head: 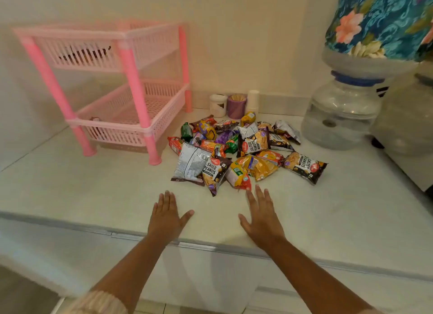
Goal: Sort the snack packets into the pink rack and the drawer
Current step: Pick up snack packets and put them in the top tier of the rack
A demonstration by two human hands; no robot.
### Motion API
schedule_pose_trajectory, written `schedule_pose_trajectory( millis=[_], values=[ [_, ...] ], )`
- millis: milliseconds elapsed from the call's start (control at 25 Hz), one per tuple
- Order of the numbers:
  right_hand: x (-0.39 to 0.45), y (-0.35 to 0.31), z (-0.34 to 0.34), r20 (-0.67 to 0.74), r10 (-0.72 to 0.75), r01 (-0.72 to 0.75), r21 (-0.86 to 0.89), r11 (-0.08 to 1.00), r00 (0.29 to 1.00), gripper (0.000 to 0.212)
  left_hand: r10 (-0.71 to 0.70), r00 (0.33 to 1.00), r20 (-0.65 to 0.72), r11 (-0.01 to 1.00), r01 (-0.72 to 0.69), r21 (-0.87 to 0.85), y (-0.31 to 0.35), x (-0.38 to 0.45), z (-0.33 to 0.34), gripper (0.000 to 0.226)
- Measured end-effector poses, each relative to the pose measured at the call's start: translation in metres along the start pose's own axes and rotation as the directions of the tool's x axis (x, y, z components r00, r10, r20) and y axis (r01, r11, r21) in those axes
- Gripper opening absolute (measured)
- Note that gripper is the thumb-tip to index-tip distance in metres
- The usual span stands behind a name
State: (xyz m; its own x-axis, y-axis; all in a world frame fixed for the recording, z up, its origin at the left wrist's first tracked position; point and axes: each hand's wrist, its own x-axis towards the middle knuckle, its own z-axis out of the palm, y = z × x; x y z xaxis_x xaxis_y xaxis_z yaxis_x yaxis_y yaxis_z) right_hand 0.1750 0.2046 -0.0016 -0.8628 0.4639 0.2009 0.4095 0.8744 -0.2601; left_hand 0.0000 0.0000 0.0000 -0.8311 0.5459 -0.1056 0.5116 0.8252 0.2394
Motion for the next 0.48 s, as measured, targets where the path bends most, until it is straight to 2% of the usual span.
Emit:
schedule_pose_trajectory(
  millis=[120,200,360,480],
  values=[
    [0.028,-0.006,0.003,-0.118,-0.002,0.006,0.035,0.999,0.993,0.076,-0.02,0.988,-0.155,0.994,0.003,-0.106,0.004,0.016,0.001,0.093],
    [0.052,-0.009,0.004,-0.118,-0.015,0.021,0.051,0.998,0.993,0.076,0.034,0.974,-0.226,0.986,-0.07,-0.152,0.014,0.026,0.003,0.097],
    [0.091,-0.007,0.009,-0.147,-0.068,0.097,0.203,0.974,0.987,0.069,0.127,0.949,-0.288,0.98,-0.165,-0.113,0.029,0.064,-0.002,0.109],
    [0.111,-0.005,0.012,-0.123,-0.02,0.048,0.233,0.971,0.992,0.068,0.133,0.953,-0.273,0.971,-0.18,-0.155,0.03,0.093,-0.006,0.098]
  ],
)
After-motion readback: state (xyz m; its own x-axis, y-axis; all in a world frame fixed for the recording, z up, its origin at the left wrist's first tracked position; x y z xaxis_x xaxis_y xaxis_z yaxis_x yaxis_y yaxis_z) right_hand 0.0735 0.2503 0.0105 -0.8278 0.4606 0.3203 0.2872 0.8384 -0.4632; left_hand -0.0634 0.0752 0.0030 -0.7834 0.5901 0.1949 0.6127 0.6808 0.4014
